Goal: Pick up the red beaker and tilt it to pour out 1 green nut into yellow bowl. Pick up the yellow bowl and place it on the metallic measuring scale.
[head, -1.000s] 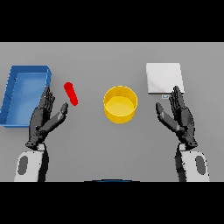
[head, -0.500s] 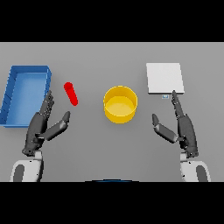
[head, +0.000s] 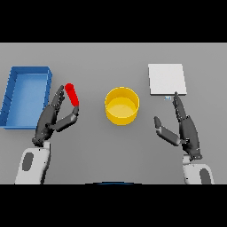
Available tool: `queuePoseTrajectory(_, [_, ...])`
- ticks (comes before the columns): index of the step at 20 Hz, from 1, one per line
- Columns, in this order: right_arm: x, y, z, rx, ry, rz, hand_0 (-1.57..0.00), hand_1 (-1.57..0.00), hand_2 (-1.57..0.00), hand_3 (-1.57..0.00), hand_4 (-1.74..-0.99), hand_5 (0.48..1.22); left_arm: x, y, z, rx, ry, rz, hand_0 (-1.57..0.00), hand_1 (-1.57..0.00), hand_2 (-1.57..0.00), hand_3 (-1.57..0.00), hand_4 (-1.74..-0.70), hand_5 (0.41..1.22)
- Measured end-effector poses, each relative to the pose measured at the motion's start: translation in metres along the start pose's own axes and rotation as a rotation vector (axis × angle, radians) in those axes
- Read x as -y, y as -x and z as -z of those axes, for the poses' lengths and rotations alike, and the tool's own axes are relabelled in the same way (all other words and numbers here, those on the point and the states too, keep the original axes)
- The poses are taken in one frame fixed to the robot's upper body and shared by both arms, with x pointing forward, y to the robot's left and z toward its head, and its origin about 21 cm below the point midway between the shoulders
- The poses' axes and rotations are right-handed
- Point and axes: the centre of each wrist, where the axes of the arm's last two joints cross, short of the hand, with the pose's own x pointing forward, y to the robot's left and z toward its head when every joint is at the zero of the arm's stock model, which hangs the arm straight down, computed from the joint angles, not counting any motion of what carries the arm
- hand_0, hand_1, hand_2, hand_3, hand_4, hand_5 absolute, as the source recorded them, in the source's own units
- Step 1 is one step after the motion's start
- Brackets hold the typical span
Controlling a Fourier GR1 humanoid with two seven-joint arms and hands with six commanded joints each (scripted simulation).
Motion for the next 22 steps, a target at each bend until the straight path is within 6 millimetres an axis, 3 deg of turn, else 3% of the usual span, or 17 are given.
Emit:
queuePoseTrajectory(8, [0.008,-0.002,-0.003,-0.013,0.017,0.011,0.0,0.0,0.0,0.0,-1.338,0.688,0.0,0.021,0.045,-0.07,-0.017,-0.003,0.0,0.0,0.0,0.0,-1.33,0.714])
queuePoseTrajectory(9, [0.005,-0.004,0.004,-0.024,0.02,0.007,0.0,0.0,0.0,0.0,-1.338,0.688,0.001,0.02,0.052,-0.081,-0.013,-0.007,0.0,0.0,0.0,0.0,-1.33,0.714])
queuePoseTrajectory(13, [0.008,0.0,0.001,-0.01,0.011,0.014,0.0,0.0,0.0,0.0,-1.331,0.687,0.0,0.019,0.069,-0.06,-0.004,0.005,0.0,0.0,0.0,0.0,-1.32,0.706])
queuePoseTrajectory(18, [0.005,-0.003,0.005,-0.028,0.015,0.023,0.0,0.0,0.0,0.0,-1.315,0.682,0.005,0.016,0.08,-0.054,0.013,0.01,0.0,0.0,0.0,0.0,-1.32,0.71])
queuePoseTrajectory(22, [0.004,-0.006,0.002,-0.019,0.014,0.017,0.0,0.0,0.0,0.0,-1.295,0.683,0.01,0.017,0.088,-0.019,0.024,-0.004,0.0,0.0,-0.03,0.0,-1.39,0.752])
